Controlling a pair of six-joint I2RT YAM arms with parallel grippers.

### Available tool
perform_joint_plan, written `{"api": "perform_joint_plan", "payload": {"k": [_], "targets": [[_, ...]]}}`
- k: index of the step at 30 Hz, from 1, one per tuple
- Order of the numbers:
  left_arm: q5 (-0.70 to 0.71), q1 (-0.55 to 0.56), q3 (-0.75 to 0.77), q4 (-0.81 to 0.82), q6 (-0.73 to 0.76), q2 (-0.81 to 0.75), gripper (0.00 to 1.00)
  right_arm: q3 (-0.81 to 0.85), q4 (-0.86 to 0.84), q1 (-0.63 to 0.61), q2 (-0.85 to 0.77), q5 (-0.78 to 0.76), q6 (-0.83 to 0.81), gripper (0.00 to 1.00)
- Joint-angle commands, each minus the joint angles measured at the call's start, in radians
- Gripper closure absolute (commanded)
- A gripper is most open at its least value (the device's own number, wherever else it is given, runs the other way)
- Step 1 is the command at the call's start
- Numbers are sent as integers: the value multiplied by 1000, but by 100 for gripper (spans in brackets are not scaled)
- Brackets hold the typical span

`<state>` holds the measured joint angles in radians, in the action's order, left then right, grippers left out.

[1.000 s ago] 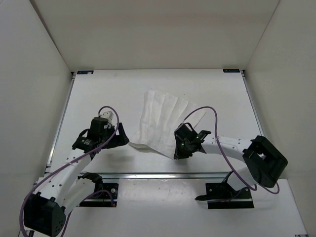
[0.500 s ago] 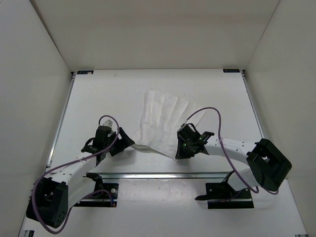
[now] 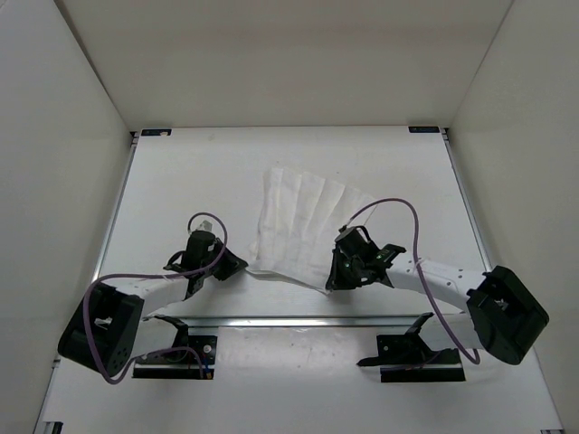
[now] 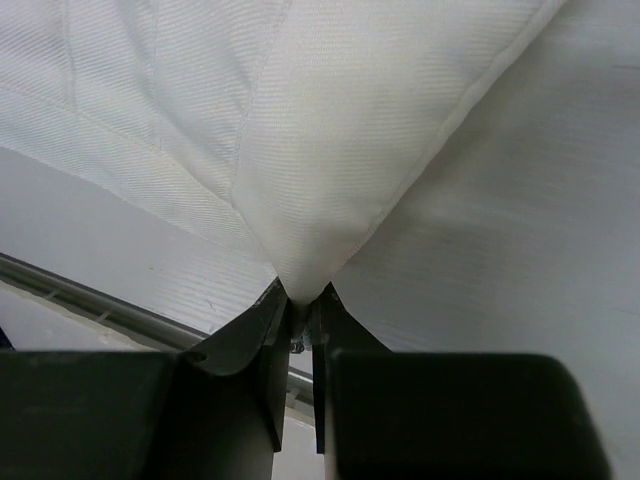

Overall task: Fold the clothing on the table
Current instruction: Flatten the skirt out

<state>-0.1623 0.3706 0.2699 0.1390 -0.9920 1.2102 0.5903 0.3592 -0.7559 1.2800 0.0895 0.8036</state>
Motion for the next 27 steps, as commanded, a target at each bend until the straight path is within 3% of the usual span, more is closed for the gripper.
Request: {"api": "perform_joint_plan", "payload": {"k": [1,6,9,12,18,23,27], "targets": [[38,19,20,30,-13,3,100,5,4,21,-51,9,-33,100],[93,-28,153,-192,123,-151,100,130,92,75,-172,82,-197,100],[159,-26,342,-392,265,-234,100,264,167,147,-258,141,-279,100],[211,13,624,-599,367,-281,100,450,263,217,-318,182,-340,100],[178,27,951,-759,437,-313,100,716,322,294,-334,307,-359,100],[122,-51,1029,-757,503,-171,100,813,308,449,-105,522,-408,100],[129,-91,1200,-759,572,26,100,1119,357,435,201,509,-480,100]]}}
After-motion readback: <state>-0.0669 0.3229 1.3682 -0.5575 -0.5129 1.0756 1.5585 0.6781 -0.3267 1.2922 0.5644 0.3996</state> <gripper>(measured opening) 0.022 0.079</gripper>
